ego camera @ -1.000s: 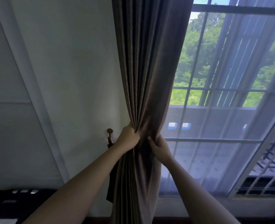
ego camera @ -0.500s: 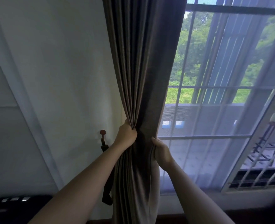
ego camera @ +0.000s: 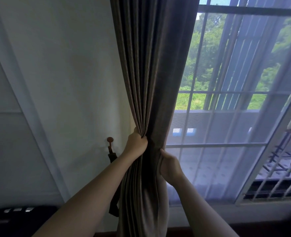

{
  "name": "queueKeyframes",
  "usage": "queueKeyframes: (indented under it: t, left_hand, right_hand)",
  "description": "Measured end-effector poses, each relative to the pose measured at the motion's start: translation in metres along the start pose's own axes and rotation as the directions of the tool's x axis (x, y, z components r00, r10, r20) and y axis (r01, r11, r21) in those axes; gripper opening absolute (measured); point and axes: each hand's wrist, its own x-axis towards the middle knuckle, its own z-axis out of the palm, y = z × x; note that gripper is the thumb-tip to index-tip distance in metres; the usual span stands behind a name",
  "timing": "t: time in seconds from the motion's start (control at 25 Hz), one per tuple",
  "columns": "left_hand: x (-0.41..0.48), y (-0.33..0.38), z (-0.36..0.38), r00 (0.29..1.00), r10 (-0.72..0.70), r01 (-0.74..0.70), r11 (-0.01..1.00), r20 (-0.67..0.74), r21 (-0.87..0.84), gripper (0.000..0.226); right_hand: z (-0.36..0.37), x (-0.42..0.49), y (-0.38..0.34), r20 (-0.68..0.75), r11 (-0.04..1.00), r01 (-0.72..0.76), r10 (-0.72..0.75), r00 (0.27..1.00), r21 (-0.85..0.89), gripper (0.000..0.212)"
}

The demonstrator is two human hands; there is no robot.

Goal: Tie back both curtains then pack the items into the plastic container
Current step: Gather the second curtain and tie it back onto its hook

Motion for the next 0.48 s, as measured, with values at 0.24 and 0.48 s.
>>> queueKeyframes:
  t: [0.24, 0.48]
  left_hand:
    - [-0.006, 0.004, 0.001, 0.997, -0.046, 0.051, 0.994, 0.054, -0.094, 0.046]
    - [-0.006, 0.006, 0.003, 0.99, -0.092, 0.108, 0.982, 0.108, -0.156, 0.049]
  right_hand:
    - [0.005, -0.008, 0.012, -0.055, 0.999, 0.042, -0.044, 0.998, -0.032, 0.04]
    - [0.007, -0.009, 0.022, -0.063, 0.995, 0.072, -0.068, 0.996, 0.062, 0.038]
